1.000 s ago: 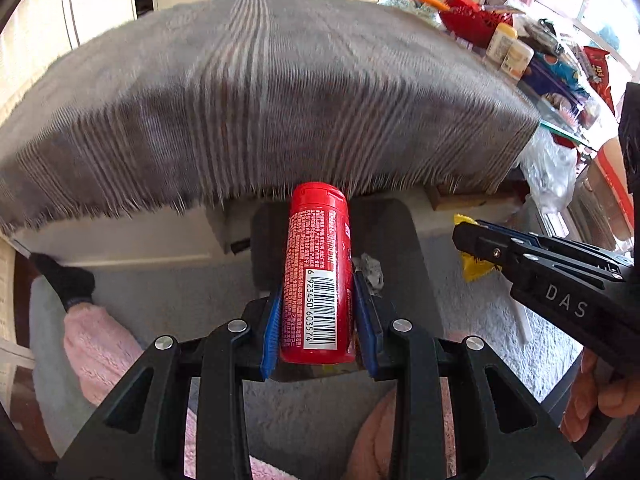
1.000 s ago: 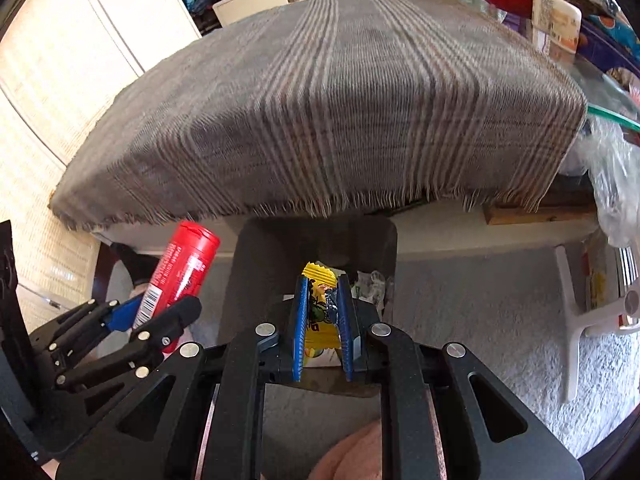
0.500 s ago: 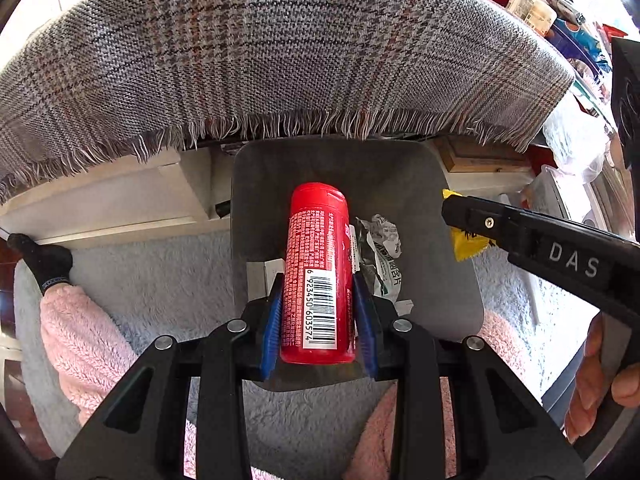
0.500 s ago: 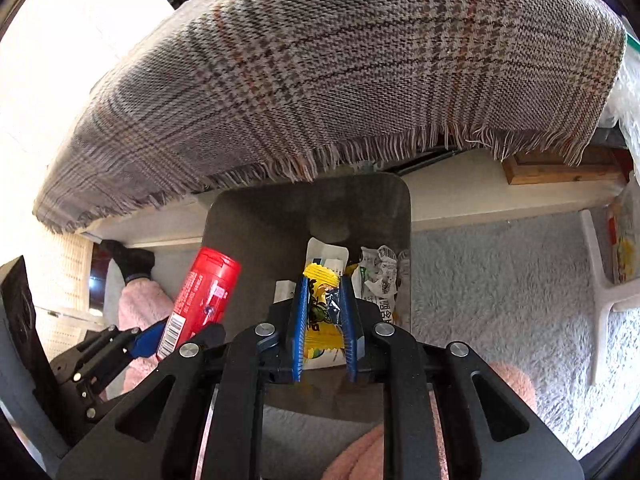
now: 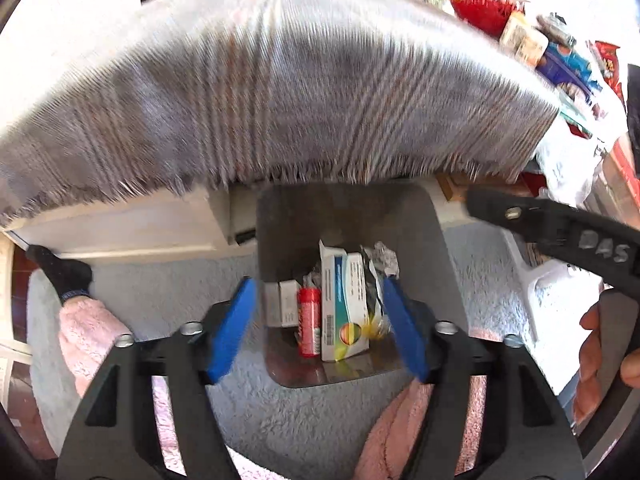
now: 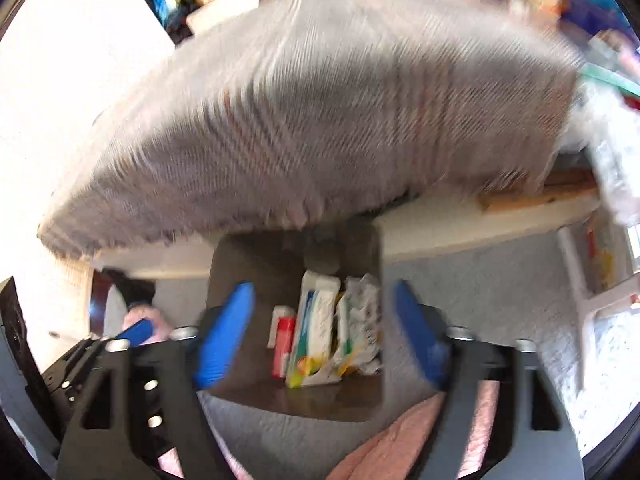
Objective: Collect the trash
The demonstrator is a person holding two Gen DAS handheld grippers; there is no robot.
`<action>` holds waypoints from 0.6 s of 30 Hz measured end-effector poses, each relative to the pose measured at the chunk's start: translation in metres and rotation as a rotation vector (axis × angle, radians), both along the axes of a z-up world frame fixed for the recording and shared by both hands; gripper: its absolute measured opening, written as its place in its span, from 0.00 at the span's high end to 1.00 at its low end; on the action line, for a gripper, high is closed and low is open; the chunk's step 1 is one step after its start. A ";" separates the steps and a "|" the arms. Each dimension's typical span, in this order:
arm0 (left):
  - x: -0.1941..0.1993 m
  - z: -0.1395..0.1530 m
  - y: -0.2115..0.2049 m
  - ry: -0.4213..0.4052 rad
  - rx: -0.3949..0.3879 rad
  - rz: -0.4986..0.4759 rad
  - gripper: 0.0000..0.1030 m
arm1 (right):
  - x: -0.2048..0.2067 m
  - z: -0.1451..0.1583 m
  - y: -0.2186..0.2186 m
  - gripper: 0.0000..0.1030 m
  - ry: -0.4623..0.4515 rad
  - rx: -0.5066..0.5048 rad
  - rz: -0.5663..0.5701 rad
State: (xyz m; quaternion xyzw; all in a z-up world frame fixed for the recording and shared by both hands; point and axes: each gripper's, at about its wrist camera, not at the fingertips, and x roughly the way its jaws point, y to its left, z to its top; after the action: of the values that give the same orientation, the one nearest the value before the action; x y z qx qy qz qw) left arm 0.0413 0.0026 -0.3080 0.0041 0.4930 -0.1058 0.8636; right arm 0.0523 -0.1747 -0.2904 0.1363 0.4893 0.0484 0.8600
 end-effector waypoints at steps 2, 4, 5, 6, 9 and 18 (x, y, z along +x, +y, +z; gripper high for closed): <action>-0.007 0.021 0.003 -0.051 -0.012 0.008 0.26 | -0.013 0.025 -0.005 0.03 -0.078 -0.044 -0.019; -0.017 0.048 0.005 -0.118 -0.025 0.020 0.18 | -0.026 0.051 -0.014 0.03 -0.143 -0.079 -0.054; -0.021 0.061 0.005 -0.153 -0.032 0.025 0.12 | -0.034 0.068 -0.018 0.03 -0.188 -0.109 -0.082; -0.029 0.076 0.005 -0.196 -0.037 0.028 0.07 | -0.042 0.083 -0.022 0.03 -0.235 -0.136 -0.099; -0.048 0.114 0.002 -0.305 -0.038 0.038 0.08 | -0.062 0.118 -0.029 0.03 -0.349 -0.200 -0.129; -0.087 0.202 0.002 -0.526 -0.027 0.079 0.08 | -0.124 0.209 -0.043 0.03 -0.603 -0.277 -0.260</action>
State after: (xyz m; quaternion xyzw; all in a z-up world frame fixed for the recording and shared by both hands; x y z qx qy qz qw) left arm -0.0460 0.0047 -0.1064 0.0009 0.2499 -0.0740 0.9654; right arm -0.0721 -0.2180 -0.0818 0.0594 0.1942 -0.0902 0.9750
